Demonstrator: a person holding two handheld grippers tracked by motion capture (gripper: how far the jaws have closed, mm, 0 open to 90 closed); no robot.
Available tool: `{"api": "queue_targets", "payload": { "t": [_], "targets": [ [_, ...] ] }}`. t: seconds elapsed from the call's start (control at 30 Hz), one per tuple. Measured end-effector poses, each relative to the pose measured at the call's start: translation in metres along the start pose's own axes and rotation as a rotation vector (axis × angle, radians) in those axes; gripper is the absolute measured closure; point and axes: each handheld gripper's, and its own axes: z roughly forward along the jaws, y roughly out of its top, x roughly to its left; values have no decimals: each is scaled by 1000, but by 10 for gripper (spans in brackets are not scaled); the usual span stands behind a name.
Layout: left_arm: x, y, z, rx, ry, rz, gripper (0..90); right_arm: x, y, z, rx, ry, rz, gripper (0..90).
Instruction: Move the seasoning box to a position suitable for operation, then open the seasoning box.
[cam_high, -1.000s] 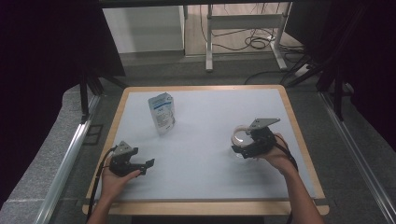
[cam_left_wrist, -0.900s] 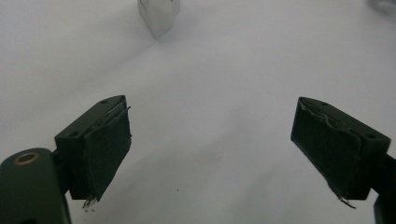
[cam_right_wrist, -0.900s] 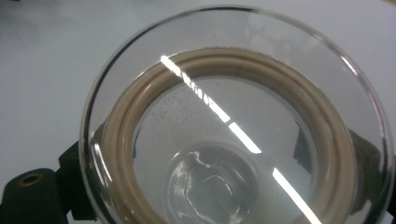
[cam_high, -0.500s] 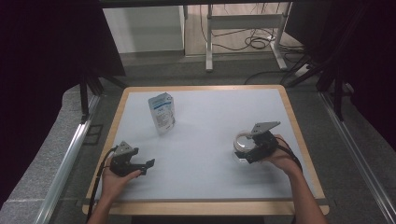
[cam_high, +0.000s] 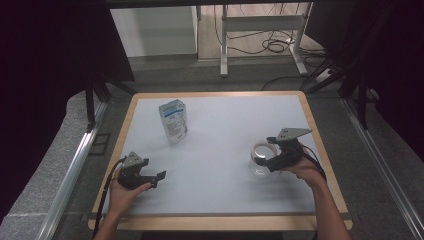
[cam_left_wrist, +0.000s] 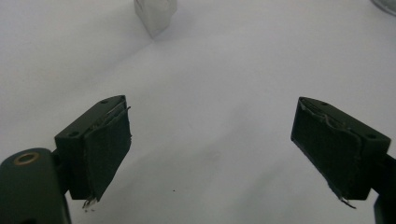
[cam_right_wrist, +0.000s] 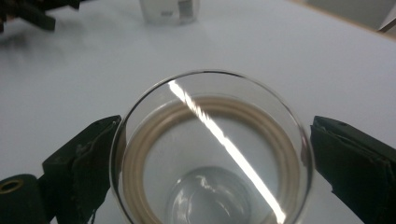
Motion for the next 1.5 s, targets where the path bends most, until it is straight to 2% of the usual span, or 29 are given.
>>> {"api": "queue_targets", "payload": {
  "t": [0.1,0.17,0.23,0.27,0.33,0.4,0.57,0.67,0.77,0.83,0.9,0.97,1.13,1.3,1.5],
  "targets": [
    [1,0,0,-3,1,1,125,5,4,-13,-64,-31,44,60],
    [2,0,0,-3,2,-1,125,9,4,-25,-155,-32,71,114],
    [2,-1,1,0,2,-1,125,16,3,-35,-200,-84,97,169],
    [2,-1,1,2,3,1,125,19,2,-38,-214,-96,100,184],
    [2,-2,2,4,5,1,125,23,-1,-44,-224,-152,112,238],
    [2,-2,2,4,6,1,125,27,-5,-48,-226,-187,116,271],
    [2,0,-1,-10,8,5,126,28,-17,-57,-232,-291,195,385],
    [3,0,-2,-17,18,5,127,28,-23,-64,-257,-316,226,524],
    [4,0,-2,-21,19,2,133,28,-29,-73,-307,-327,270,676],
    [3,0,-1,-21,21,5,135,29,-30,-78,-309,-348,261,767],
    [2,0,-1,-21,22,9,138,31,-32,-83,-326,-347,259,852],
    [1,0,0,-22,22,12,140,33,-33,-84,-311,-362,235,899],
    [-3,0,-1,-39,8,25,172,42,-28,-84,-290,-363,196,900],
    [-6,2,-1,-51,-9,21,183,51,-22,-80,-253,-374,163,900],
    [-11,3,2,-46,-16,18,183,55,-22,-72,-209,-386,158,900]
  ]
}}
